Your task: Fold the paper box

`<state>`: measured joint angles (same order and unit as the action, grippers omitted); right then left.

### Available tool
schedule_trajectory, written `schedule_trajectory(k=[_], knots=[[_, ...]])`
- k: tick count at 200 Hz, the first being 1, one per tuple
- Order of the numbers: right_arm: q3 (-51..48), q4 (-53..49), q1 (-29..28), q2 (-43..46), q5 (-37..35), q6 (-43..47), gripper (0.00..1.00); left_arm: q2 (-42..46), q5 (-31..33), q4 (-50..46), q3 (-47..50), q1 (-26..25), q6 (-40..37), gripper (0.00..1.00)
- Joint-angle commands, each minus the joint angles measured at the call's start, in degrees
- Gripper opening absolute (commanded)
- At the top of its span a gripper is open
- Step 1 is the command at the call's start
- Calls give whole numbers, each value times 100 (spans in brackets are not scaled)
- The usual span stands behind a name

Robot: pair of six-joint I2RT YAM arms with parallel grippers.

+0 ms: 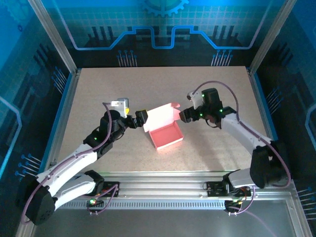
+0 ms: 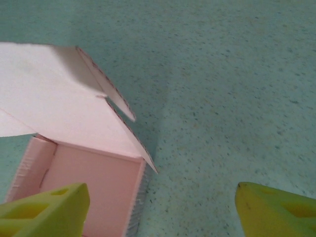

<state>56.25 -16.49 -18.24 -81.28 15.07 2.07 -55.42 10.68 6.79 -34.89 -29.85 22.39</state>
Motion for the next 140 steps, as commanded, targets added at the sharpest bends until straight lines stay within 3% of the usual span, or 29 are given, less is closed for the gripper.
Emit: schedule_trajectory(k=[1, 22, 59, 71, 93, 111, 140], knots=[[472, -352, 84, -472, 1498, 1319, 72, 32, -181, -543, -143, 81, 103, 99], [848, -506, 84, -880, 1631, 1708, 57, -51, -287, -730, -201, 89, 186, 99], [1467, -749, 79, -1492, 1492, 1938, 50, -84, -382, -898, -211, 60, 67, 99], [1626, -876, 54, -1631, 1608, 2020, 40, -88, -373, -945, -218, 56, 29, 99], [1761, -1091, -1, -1764, 1712, 2163, 37, -124, -373, -1003, -237, 45, 6, 99], [1841, -1266, -21, -1850, 1786, 2249, 29, -127, -387, -976, -222, 55, 106, 99], [1923, -1406, -22, -1946, 1815, 2300, 29, -127, -322, -977, -193, 62, 447, 99]])
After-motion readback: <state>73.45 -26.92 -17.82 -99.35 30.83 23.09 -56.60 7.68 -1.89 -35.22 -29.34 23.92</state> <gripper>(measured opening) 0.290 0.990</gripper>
